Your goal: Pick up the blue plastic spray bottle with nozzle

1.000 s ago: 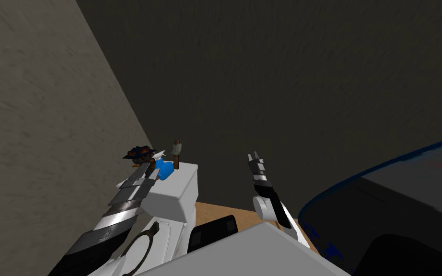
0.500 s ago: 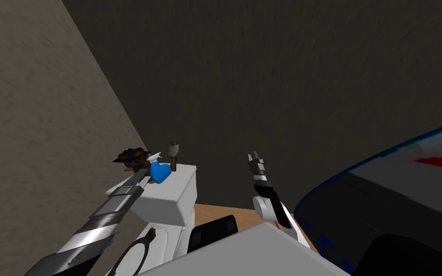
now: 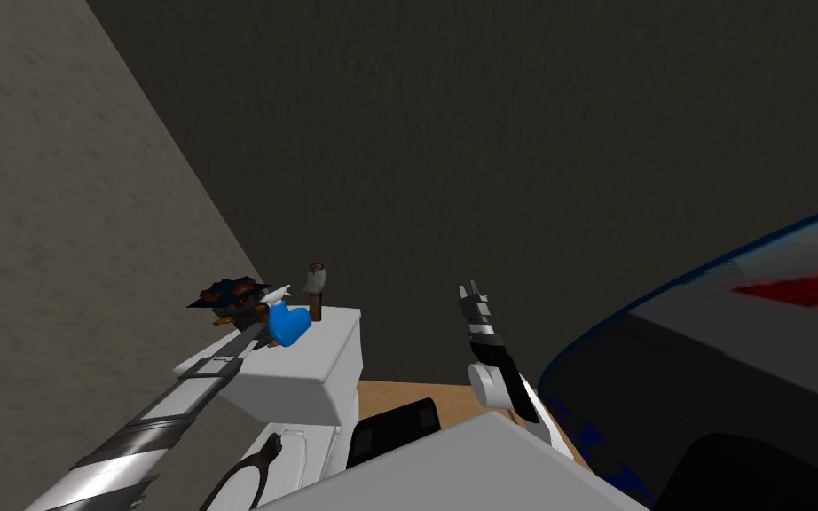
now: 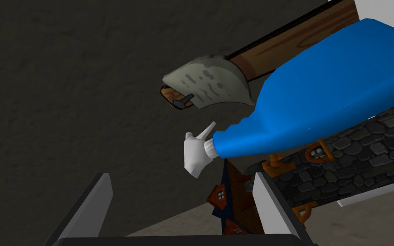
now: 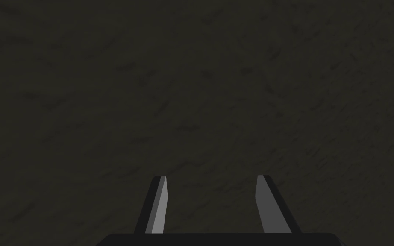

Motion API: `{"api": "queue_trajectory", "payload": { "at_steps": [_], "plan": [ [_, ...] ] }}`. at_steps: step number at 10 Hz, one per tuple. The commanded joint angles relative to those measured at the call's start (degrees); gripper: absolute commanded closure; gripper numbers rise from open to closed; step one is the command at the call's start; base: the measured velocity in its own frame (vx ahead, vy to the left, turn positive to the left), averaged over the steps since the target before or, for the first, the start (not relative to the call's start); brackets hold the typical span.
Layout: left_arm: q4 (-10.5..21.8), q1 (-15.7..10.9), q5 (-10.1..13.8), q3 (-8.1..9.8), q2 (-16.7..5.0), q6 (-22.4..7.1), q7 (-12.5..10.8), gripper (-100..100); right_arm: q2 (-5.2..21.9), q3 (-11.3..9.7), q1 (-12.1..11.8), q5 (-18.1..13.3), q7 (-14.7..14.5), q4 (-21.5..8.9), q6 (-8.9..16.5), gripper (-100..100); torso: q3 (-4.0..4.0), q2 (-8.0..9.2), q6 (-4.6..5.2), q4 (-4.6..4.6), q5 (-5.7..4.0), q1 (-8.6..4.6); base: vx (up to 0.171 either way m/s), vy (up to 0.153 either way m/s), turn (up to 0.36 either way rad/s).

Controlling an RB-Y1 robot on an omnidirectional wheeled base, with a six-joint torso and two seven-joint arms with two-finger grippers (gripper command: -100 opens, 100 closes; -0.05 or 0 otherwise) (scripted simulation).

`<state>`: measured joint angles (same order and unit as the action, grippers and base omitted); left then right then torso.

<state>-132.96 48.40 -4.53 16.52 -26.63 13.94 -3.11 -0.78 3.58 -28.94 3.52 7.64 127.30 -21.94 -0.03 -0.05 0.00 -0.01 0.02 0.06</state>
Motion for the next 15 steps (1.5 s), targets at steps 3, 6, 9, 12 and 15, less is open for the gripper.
{"api": "queue_trajectory", "payload": {
  "at_steps": [3,6,9,12,15],
  "plan": [
    [-0.25,3.85,-1.30,3.10,-4.97,-1.63,0.75,-100,0.00,0.00,0.00,0.00,0.00,0.00,0.00,0,-0.01,-0.01,-0.01,0.00,0.00,-0.01,0.017,0.015,-0.067],
    [-0.39,7.00,-2.39,5.56,-9.27,-2.82,1.39,-100,0.00,0.00,0.00,0.00,0.00,0.00,0.00,0,-0.02,-0.04,0.00,-0.01,0.00,0.01,0.021,0.019,-0.068],
    [-0.52,10.47,-3.60,8.28,-14.24,-4.13,2.11,-100,0.00,0.00,0.00,0.00,0.00,0.00,0.00,0,-0.01,-0.02,0.00,0.00,0.00,0.00,0.016,0.017,-0.065],
    [-0.54,14.37,-4.97,11.36,-19.59,-5.63,2.92,-100,0.00,0.00,0.00,0.00,0.00,0.00,0.00,0,-0.02,-0.04,0.00,-0.01,0.01,0.01,0.018,0.020,-0.081],
    [-0.43,18.47,-6.42,14.62,-25.19,-7.24,3.78,-100,0.00,0.00,0.00,0.00,0.00,0.00,0.00,0,-0.02,-0.04,0.00,-0.01,0.01,0.00,0.015,0.018,-0.082]
  ]
}}
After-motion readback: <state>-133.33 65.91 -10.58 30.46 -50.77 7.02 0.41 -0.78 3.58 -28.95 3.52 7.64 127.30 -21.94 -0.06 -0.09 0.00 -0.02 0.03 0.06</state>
